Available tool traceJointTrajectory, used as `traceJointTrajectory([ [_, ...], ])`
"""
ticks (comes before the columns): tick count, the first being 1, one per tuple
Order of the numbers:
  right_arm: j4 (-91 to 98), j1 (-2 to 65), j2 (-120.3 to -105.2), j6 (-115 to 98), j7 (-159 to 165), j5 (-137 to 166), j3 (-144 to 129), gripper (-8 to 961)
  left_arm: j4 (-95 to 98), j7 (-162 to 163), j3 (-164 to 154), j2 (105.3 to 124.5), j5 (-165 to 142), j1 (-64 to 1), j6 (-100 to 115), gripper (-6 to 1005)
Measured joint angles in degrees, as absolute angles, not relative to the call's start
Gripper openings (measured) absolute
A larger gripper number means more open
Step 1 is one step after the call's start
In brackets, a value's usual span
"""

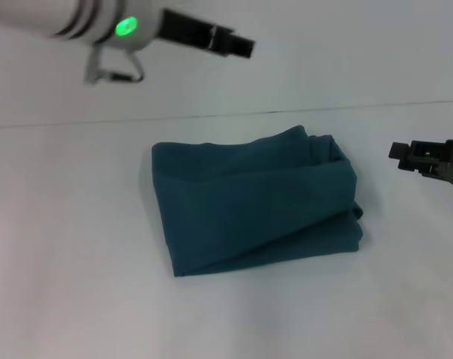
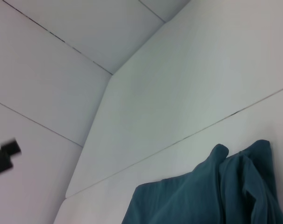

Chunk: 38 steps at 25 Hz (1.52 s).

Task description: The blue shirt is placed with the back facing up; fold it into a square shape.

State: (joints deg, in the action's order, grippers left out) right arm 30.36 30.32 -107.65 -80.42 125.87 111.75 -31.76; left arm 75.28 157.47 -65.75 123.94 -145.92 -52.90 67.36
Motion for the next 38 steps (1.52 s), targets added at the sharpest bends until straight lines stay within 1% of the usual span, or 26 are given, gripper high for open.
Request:
traceJointTrajectory([
  [4, 30.59, 31.19, -107.41, -80.34, 127.13, 113.71, -31.84, 488, 71.91, 157.38, -54.43, 123.70, -134.92, -48.54, 73.63, 697],
  [7, 30.72, 32.39, -107.12, -80.18, 128.27, 116.65, -31.84, 490, 65.43, 155.61, -46.15, 122.44, -125.59, -45.65, 79.28, 696],
  [10, 30.81, 33.72, -106.78, -80.07, 129.42, 119.57, -31.84, 491, 56.92, 152.95, -41.33, 119.87, -116.82, -41.49, 83.68, 696],
  [13, 31.02, 35.42, -106.14, -80.48, 130.96, 122.46, -31.90, 493, 48.93, 150.94, -39.96, 116.72, -110.92, -37.29, 87.11, 696],
  [14, 31.07, 35.99, -105.89, -80.72, 131.51, 123.37, -32.00, 494, 48.93, 150.94, -39.96, 116.72, -110.92, -37.29, 87.11, 696],
  [15, 31.11, 36.53, -105.64, -80.94, 132.13, 124.21, -32.29, 494, 44.84, 149.69, -39.62, 115.21, -108.69, -34.83, 89.24, 695],
  [16, 31.18, 37.25, -105.33, -81.19, 132.80, 125.14, -32.76, 495, 42.83, 148.81, -39.24, 114.42, -107.78, -32.84, 91.21, 695],
  [17, 31.25, 38.15, -105.00, -81.45, 133.59, 126.05, -33.47, 495, 42.09, 148.37, -38.73, 114.10, -107.66, -31.45, 92.50, 695],
  [21, 33.45, 42.80, -104.07, -81.91, 139.17, 132.02, -38.20, 495, 41.98, 146.85, -35.67, 114.38, -107.95, -28.00, 95.94, 695],
  [25, 37.42, 48.61, -103.95, -81.76, 146.54, 140.43, -40.59, 494, 41.82, 145.53, -33.99, 114.88, -107.94, -26.32, 97.71, 694],
  [28, 39.61, 52.68, -104.77, -81.45, 149.80, 146.70, -40.75, 493, 41.64, 145.13, -33.90, 115.25, -107.93, -26.04, 98.02, 690],
  [32, 39.82, 56.21, -106.47, -80.94, 151.00, 152.45, -40.80, 492, 41.53, 144.87, -33.89, 115.74, -107.89, -25.97, 98.03, 690],
  [35, 38.79, 56.81, -107.82, -80.19, 151.10, 153.18, -40.89, 491, 41.49, 144.76, -33.85, 116.17, -107.82, -25.88, 97.86, 690],
  [38, 37.15, 56.44, -108.80, -79.13, 151.15, 152.98, -40.82, 490, 41.42, 144.67, -33.75, 116.42, -107.61, -25.74, 97.61, 690],
])
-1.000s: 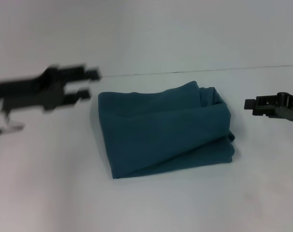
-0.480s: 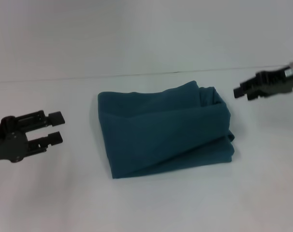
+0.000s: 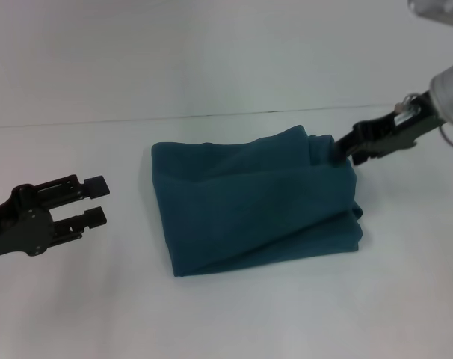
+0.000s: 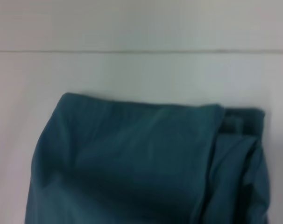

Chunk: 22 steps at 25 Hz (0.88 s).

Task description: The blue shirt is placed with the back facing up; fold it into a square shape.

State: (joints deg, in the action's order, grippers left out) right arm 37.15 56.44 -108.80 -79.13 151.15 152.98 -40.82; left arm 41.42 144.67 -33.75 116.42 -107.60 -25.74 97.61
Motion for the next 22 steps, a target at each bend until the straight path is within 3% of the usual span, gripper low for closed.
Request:
traceJointTrajectory([
  [13, 34.09, 53.89, -109.07, -77.86, 151.61, 147.29, -39.49, 457, 41.17, 144.05, -33.79, 117.19, -107.32, -26.20, 96.43, 691],
  [21, 34.21, 53.77, -108.28, -80.45, 152.23, 146.69, -39.87, 425, 40.60, 143.98, -33.66, 117.17, -107.16, -26.51, 96.16, 690],
  [22, 34.43, 53.77, -108.24, -80.82, 152.21, 146.68, -39.80, 349, 40.60, 143.97, -33.66, 117.17, -107.14, -26.53, 96.15, 690],
])
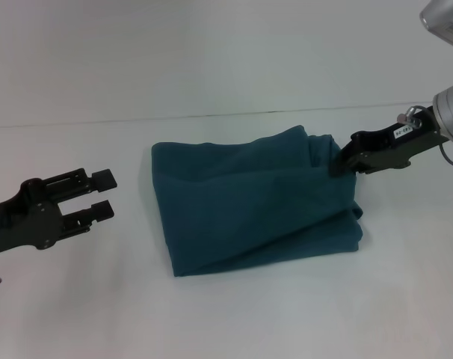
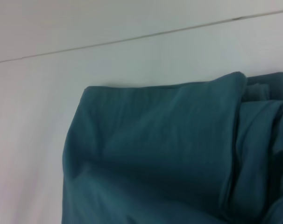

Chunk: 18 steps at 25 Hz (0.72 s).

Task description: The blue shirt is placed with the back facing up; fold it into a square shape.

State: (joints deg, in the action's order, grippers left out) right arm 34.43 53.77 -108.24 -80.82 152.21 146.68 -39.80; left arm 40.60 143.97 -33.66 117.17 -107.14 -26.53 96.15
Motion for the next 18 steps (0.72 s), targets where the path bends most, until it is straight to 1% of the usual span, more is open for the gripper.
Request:
traceJointTrajectory([
  [2, 34.66, 53.77, -108.10, -81.29, 152.22, 146.68, -39.83, 197, 40.60, 143.97, -33.66, 117.16, -107.09, -26.54, 96.15, 690],
  [7, 34.69, 53.78, -107.67, -82.65, 152.24, 146.51, -39.63, 113, 40.61, 143.96, -33.66, 117.15, -107.05, -26.54, 96.15, 691],
  [12, 34.52, 53.77, -106.27, -87.35, 152.36, 145.57, -39.63, 29, 40.60, 143.96, -33.53, 117.15, -107.00, -26.55, 96.15, 691],
  [14, 33.82, 53.59, -105.95, -88.38, 152.47, 146.14, -40.06, 27, 40.61, 143.96, -33.44, 117.15, -106.97, -26.54, 96.15, 690],
  [18, 30.94, 53.29, -105.86, -87.50, 152.68, 149.80, -40.67, 22, 40.59, 143.96, -33.29, 117.15, -106.94, -26.54, 95.84, 690],
])
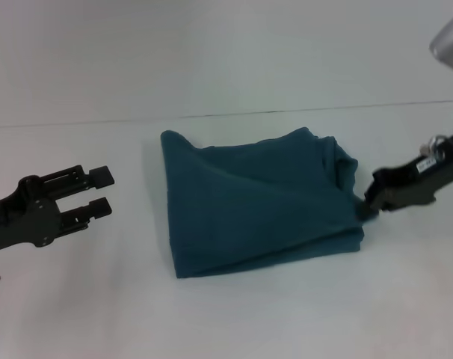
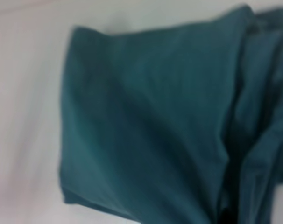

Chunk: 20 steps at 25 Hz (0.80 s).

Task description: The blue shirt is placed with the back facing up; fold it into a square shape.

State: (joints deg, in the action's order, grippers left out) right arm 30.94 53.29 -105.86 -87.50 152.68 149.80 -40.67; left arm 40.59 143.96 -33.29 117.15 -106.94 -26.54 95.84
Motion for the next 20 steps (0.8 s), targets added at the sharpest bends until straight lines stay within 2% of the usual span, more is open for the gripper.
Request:
traceJointTrajectory([
  [14, 27.19, 53.45, -108.30, -78.42, 155.29, 152.14, -45.84, 41, 39.82, 143.87, -33.31, 117.34, -106.59, -26.76, 94.74, 690],
  [20, 29.16, 53.62, -108.44, -78.55, 156.81, 152.07, -46.66, 49, 39.81, 143.87, -33.31, 117.33, -106.16, -26.73, 94.63, 691],
])
